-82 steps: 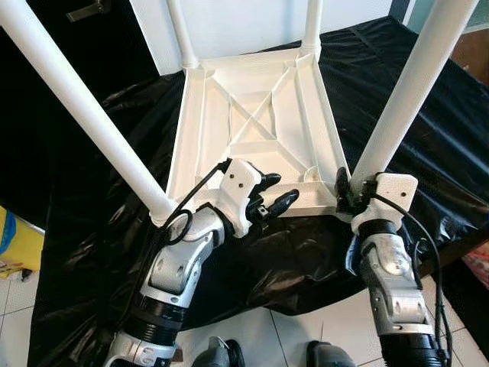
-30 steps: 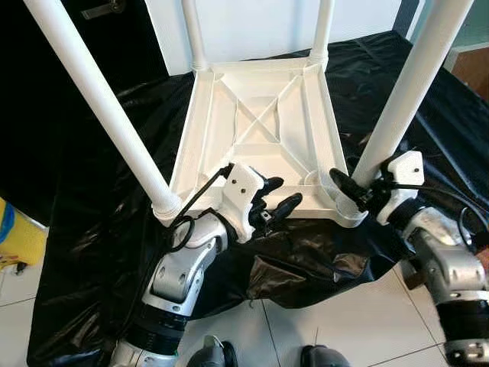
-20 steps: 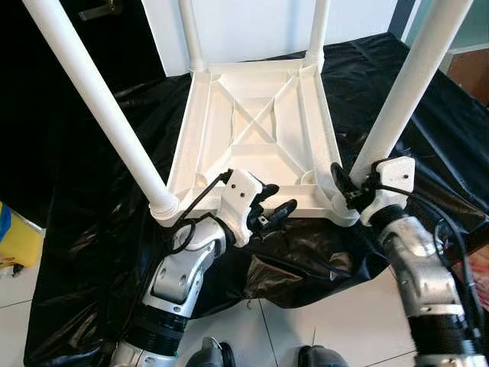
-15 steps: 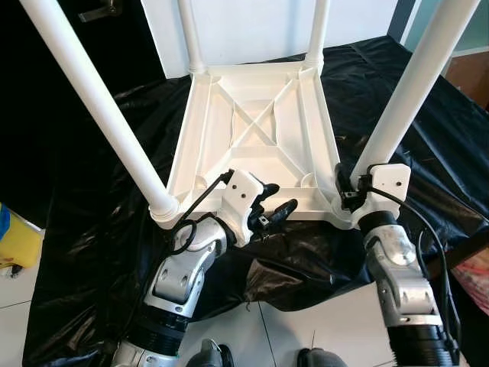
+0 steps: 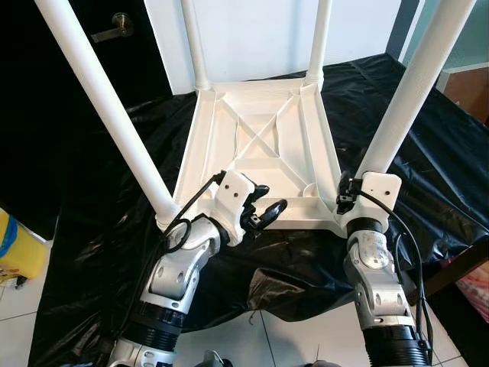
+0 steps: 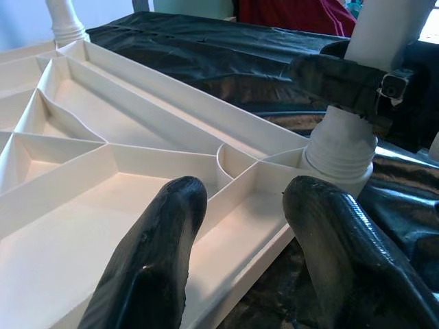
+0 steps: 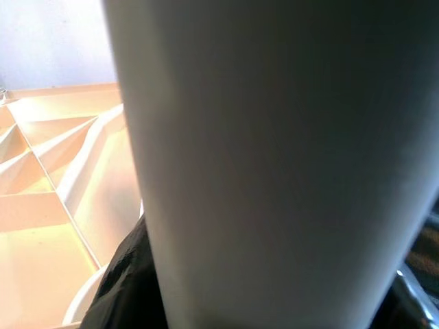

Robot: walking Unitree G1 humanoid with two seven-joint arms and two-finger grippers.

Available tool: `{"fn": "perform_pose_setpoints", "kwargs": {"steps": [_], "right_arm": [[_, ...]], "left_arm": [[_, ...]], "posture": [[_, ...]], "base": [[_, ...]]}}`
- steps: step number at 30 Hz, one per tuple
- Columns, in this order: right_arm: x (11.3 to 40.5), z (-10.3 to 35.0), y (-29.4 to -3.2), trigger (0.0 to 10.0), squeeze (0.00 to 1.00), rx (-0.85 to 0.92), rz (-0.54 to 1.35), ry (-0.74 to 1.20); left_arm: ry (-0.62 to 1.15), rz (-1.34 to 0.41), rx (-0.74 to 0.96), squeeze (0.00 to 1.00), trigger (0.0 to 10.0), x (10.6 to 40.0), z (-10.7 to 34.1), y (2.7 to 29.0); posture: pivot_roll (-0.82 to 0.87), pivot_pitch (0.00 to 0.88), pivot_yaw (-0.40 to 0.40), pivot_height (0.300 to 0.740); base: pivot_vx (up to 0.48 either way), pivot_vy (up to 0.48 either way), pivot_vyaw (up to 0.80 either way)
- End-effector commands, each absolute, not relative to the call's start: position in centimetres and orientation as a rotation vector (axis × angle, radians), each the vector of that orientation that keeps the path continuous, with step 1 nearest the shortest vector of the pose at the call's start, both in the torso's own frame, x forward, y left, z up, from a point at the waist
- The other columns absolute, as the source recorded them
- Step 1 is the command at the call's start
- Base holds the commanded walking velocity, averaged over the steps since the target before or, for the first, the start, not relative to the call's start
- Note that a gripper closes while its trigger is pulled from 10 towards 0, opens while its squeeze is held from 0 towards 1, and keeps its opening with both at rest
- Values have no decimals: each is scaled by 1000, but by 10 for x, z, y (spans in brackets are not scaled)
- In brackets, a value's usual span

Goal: Building children table

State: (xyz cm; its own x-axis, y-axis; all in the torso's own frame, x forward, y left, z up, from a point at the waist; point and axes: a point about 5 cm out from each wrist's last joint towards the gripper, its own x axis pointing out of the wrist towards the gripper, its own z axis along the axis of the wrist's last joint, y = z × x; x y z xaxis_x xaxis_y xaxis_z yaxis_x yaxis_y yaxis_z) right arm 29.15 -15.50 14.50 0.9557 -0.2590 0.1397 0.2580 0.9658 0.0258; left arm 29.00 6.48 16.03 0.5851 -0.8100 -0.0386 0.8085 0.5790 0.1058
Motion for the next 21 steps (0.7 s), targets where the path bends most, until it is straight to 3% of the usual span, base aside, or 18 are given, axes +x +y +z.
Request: {"fn": "perform_pose_setpoints", "kwargs": {"steps": [1,2,11,15,16,21], "right_arm": [[288,130,-159,10000,43,20,-277,-79],[289,134,-160,10000,1000,19,-266,-99],[293,150,-177,10000,1000,15,-119,-195],[293,156,-184,10000,1000,8,50,-206],[293,156,-185,10000,0,11,116,-195],[292,159,-189,10000,0,-49,354,-174]], "left_arm": [[-1,-842,118,0,10000,296,157,72],[16,-845,100,0,10000,297,157,73],[49,-833,30,0,10000,301,160,73],[43,-855,42,0,10000,298,161,72],[44,-862,53,0,10000,297,160,72],[34,-890,79,0,10000,298,161,72]], "posture": [[-102,35,97,740],[-104,42,101,740],[-102,60,105,740],[-103,60,104,740],[-104,56,105,740],[-102,51,107,740]], "base": [[0,0,0],[0,0,0],[0,0,0],[0,0,0],[0,0,0],[0,0,0]]}}
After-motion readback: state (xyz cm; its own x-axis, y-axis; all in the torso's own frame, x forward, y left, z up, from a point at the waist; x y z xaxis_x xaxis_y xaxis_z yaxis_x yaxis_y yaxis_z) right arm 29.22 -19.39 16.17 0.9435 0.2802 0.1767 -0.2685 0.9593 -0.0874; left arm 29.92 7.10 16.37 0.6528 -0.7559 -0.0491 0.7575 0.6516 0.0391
